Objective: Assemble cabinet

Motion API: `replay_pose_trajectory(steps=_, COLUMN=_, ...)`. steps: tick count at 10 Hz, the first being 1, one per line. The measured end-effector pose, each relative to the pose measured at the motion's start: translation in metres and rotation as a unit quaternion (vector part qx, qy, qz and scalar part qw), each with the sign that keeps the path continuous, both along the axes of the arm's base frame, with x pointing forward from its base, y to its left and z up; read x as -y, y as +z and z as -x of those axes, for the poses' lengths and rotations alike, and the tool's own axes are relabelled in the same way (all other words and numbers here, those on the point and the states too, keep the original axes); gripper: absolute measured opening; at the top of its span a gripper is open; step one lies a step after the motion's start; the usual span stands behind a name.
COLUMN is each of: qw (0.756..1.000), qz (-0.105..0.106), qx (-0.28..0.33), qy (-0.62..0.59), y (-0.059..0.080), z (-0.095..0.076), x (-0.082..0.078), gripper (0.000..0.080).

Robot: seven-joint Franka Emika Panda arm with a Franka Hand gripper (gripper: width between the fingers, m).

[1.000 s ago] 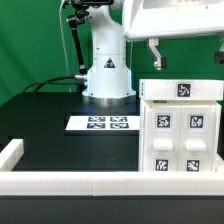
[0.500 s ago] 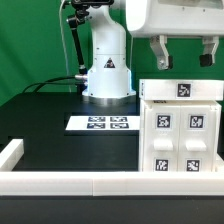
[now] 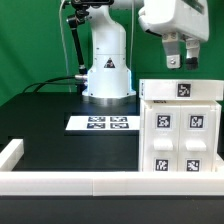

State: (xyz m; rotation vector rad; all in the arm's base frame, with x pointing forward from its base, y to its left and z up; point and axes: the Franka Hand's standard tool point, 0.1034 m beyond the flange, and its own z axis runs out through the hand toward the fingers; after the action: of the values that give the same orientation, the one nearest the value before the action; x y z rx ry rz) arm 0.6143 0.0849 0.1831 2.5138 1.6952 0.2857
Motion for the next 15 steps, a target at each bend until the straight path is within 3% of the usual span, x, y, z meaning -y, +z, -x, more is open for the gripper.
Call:
replay_pose_trajectory(steps=3, qw=0.991, qz=0.047, qx=-0.005, qy=0.121, y=-0.010, z=0.002, x=0.000, gripper=0.0797)
replay_pose_trajectory(steps=6, qw=0.984, qz=0.070, qx=-0.024, qy=0.165, y=-0.025, z=0.007, x=0.000, gripper=0.0797)
replay_pose_trajectory(steps=9, qw=0.984, qz=0.070, qx=-0.028, qy=0.163, y=-0.031, z=0.007, x=0.001, gripper=0.0797)
replay_pose_trajectory(steps=10, qw=0.984, qz=0.070, qx=-0.028, qy=0.160, y=-0.031, z=0.007, x=0.002, gripper=0.0708)
replay_pose_trajectory(steps=11, qw=0.984, qz=0.070, qx=-0.028, qy=0.159, y=-0.031, z=0.007, x=0.002, gripper=0.0708)
replay_pose_trajectory(steps=12, qw=0.985, qz=0.069, qx=-0.028, qy=0.153, y=-0.031, z=0.007, x=0.002, gripper=0.0559)
replay_pose_trajectory(steps=15, qw=0.994, qz=0.057, qx=-0.028, qy=0.090, y=-0.031, z=0.007, x=0.005, gripper=0.0560)
